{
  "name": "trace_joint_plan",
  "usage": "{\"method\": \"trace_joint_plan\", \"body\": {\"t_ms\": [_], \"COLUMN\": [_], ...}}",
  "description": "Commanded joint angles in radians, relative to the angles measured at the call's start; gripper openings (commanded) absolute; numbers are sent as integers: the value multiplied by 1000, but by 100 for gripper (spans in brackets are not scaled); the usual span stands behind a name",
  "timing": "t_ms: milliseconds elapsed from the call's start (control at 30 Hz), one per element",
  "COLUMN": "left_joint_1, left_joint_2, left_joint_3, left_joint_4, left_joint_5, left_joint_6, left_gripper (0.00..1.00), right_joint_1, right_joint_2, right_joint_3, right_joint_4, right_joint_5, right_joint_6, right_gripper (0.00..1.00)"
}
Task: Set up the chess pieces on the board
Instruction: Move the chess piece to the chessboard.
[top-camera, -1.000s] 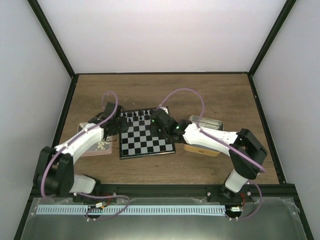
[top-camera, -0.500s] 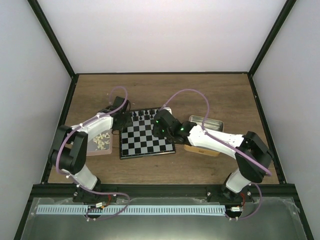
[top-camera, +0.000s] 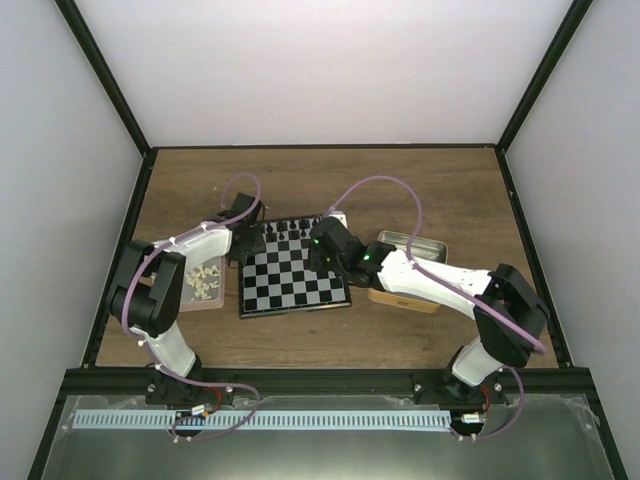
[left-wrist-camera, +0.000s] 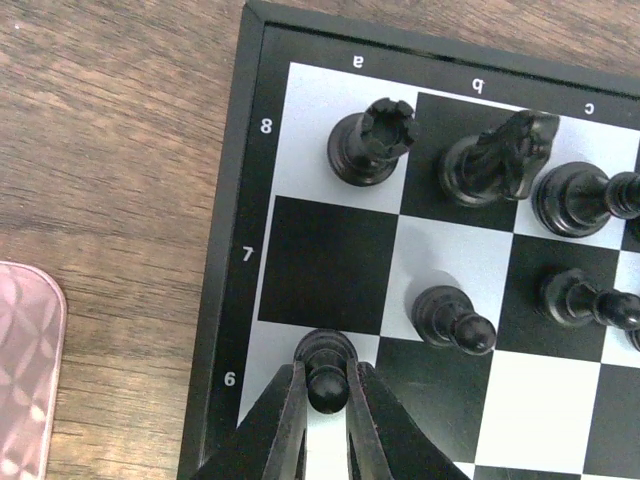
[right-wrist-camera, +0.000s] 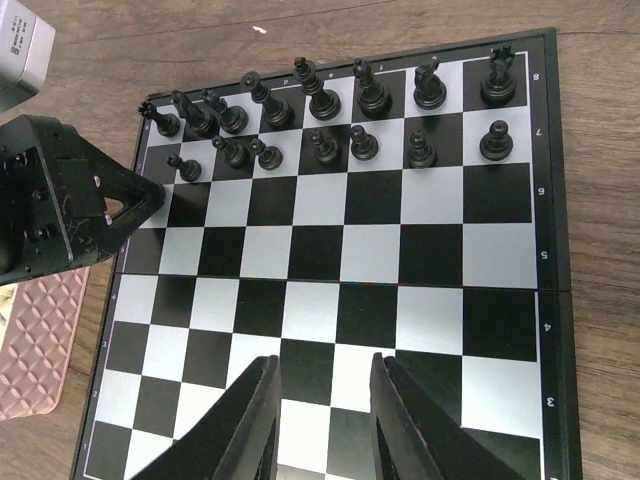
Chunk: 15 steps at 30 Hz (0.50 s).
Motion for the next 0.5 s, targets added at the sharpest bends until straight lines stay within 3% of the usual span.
{"method": "trace_joint_plan", "body": {"t_ms": [0, 467], "left_joint_1": [3, 3], "left_joint_2": [28, 77], "left_joint_3": [27, 68], "left_joint_4": [4, -8], "left_joint_5": [-35, -76], "left_joint_6": [8, 17], "left_gripper": [14, 14], "right_joint_1": [-6, -7], "right_joint_2": [-28, -42], "right_joint_3": [-17, -25], "right_joint_4": [5, -6], "right_joint_5": [33, 38], "right_joint_6": [0, 8], "right_gripper": [26, 26]}}
